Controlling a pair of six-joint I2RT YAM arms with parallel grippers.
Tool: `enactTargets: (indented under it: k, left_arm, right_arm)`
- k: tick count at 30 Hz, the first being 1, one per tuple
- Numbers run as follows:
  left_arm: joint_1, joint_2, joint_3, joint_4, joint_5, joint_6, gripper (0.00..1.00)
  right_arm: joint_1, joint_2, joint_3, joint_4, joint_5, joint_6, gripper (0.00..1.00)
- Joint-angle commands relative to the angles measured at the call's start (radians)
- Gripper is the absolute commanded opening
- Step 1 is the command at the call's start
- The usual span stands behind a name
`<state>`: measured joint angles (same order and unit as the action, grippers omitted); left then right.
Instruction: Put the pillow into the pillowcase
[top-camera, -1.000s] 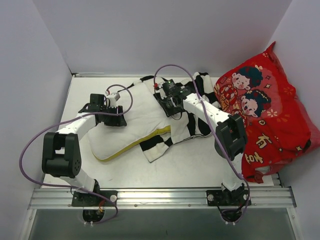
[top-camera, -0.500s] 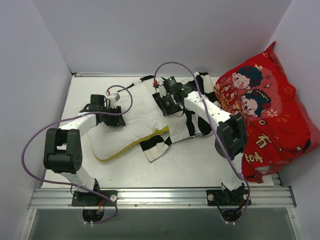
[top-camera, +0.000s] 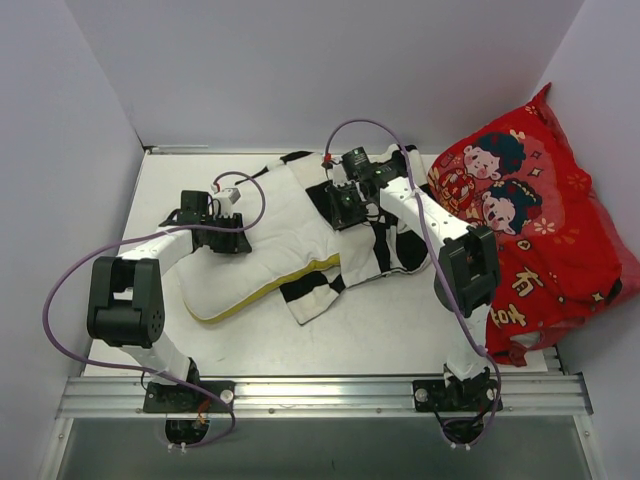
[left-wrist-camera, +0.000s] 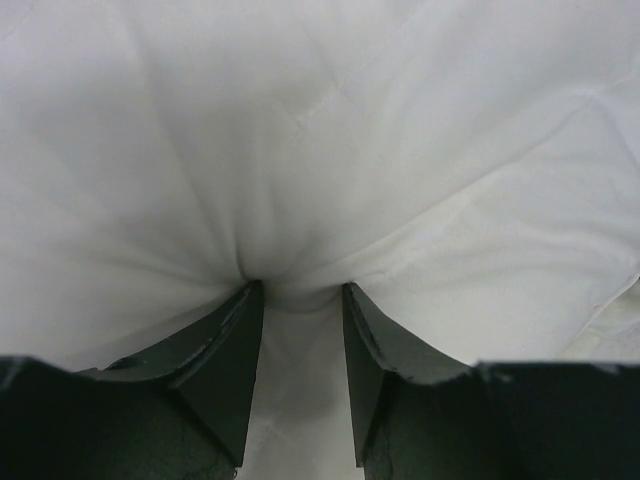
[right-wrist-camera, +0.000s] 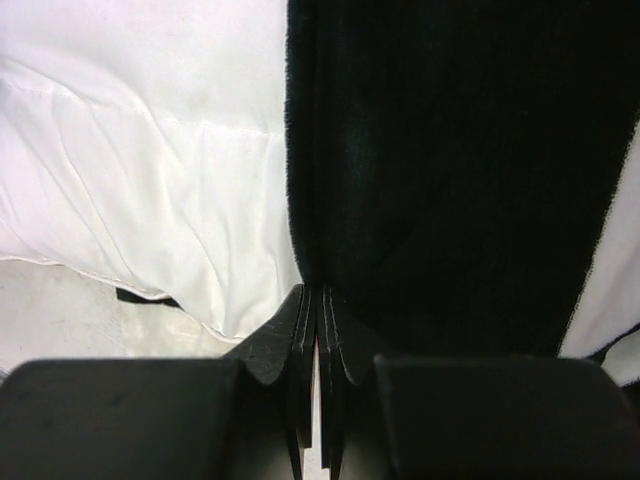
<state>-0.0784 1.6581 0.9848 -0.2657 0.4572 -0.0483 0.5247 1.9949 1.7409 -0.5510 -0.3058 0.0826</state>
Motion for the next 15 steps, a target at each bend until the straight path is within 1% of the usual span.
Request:
enactTargets:
  k: [1, 3, 4, 5, 6, 7, 8, 9, 10, 11, 12, 13, 14, 15]
  left_arm:
    - [-0.001, 0.006, 0.002, 0.008, 0.029, -0.007, 0.45]
    - [-0.001, 0.012, 0.009, 0.006, 0.032, -0.007, 0.45]
    - [-0.003, 0.014, 0.011, 0.006, 0.037, -0.01, 0.45]
    - [-0.003, 0.022, 0.012, 0.009, 0.04, -0.016, 0.44]
    - [-0.004, 0.025, 0.014, 0.016, 0.044, -0.021, 0.41]
    - [-0.006, 0.028, 0.014, 0.022, 0.06, -0.027, 0.39]
    - [-0.006, 0.026, 0.011, 0.029, 0.075, -0.048, 0.35]
    - [-0.007, 0.017, 0.003, 0.064, 0.096, -0.067, 0.32]
    - [-0.008, -0.004, -0.023, 0.092, 0.122, -0.088, 0.28]
    - [-0.008, -0.021, -0.037, 0.12, 0.182, -0.129, 0.26]
    - [-0.006, -0.04, -0.049, 0.17, 0.202, -0.149, 0.24]
    - [-0.006, -0.076, -0.066, 0.19, 0.215, -0.168, 0.19]
    - [-0.003, -0.095, -0.089, 0.203, 0.221, -0.2, 0.16]
    - [0.0, -0.109, -0.1, 0.198, 0.233, -0.208, 0.12]
  right_arm:
    - [-0.005, 0.008, 0.015, -0.035, -0.038, 0.002, 0.0]
    - [-0.002, -0.001, 0.032, -0.035, -0.131, 0.025, 0.0]
    - [0.001, -0.005, 0.042, -0.032, -0.271, 0.041, 0.0]
    - [0.021, -0.013, 0.061, -0.021, -0.356, 0.066, 0.0]
    - [0.044, -0.013, 0.072, -0.014, -0.416, 0.115, 0.0]
    - [0.067, -0.012, 0.083, 0.02, -0.528, 0.147, 0.0]
    - [0.124, -0.004, 0.101, 0.052, -0.583, 0.184, 0.0]
    - [0.15, 0.005, 0.123, 0.09, -0.642, 0.228, 0.0]
    - [0.173, 0.018, 0.146, 0.138, -0.712, 0.355, 0.0]
    - [0.198, 0.039, 0.172, 0.205, -0.786, 0.35, 0.0]
    - [0.214, 0.039, 0.215, 0.179, -0.78, 0.304, 0.0]
    - [0.203, 0.032, 0.189, 0.175, -0.767, 0.299, 0.0]
    - [0.184, 0.025, 0.149, 0.183, -0.768, 0.308, 0.0]
    - [0.135, 0.027, 0.081, 0.183, -0.771, 0.31, 0.0]
